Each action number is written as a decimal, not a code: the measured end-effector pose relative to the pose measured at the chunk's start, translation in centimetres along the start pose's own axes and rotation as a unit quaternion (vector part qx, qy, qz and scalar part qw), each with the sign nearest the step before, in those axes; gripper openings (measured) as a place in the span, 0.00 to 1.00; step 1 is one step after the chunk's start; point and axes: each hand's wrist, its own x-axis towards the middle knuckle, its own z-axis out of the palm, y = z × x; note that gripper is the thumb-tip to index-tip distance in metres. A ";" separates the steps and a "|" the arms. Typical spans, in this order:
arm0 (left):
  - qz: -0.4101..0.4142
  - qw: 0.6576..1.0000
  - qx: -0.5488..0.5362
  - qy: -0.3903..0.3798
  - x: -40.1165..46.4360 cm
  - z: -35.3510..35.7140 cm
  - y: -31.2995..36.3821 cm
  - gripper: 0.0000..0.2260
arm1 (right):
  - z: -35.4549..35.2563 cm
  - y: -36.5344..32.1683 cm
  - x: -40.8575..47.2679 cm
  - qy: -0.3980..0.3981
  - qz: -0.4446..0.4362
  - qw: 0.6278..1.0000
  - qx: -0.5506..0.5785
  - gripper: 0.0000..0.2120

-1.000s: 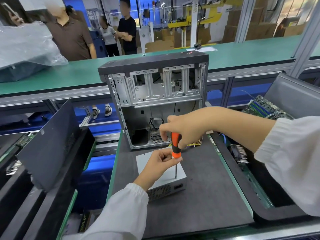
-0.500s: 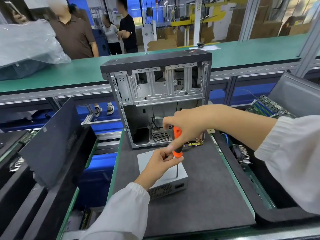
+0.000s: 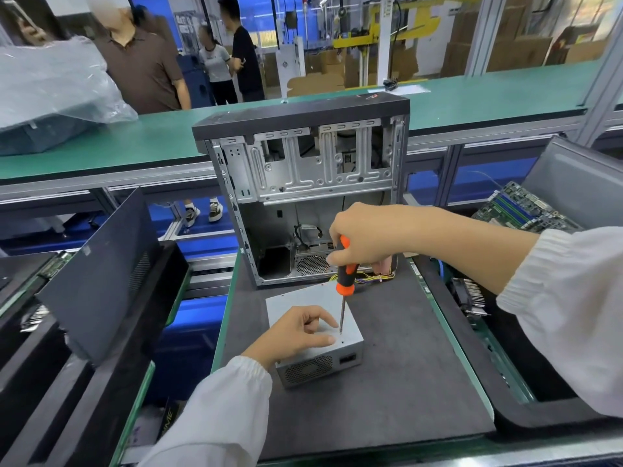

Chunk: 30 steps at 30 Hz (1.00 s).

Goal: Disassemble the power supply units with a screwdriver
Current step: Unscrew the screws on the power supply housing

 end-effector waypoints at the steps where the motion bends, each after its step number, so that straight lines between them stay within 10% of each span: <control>1: -0.007 1.000 0.018 -0.003 0.0 -0.2 -0.1 0.06 | -0.3 0.0 -0.1 0.004 0.003 1.000 0.009 0.16; 18: -0.070 0.988 0.062 0.123 -1.1 -0.2 0.1 0.14 | -2.5 -1.1 -0.2 0.019 0.004 0.998 0.055 0.20; 24: -0.173 0.937 -0.218 0.209 -3.9 -2.7 -2.3 0.14 | -1.0 -3.8 0.4 0.014 -0.019 0.997 0.069 0.17; 30: -0.212 0.934 -0.192 0.215 -6.5 -2.5 -3.5 0.09 | 1.0 -6.7 0.8 0.009 -0.037 0.994 0.099 0.15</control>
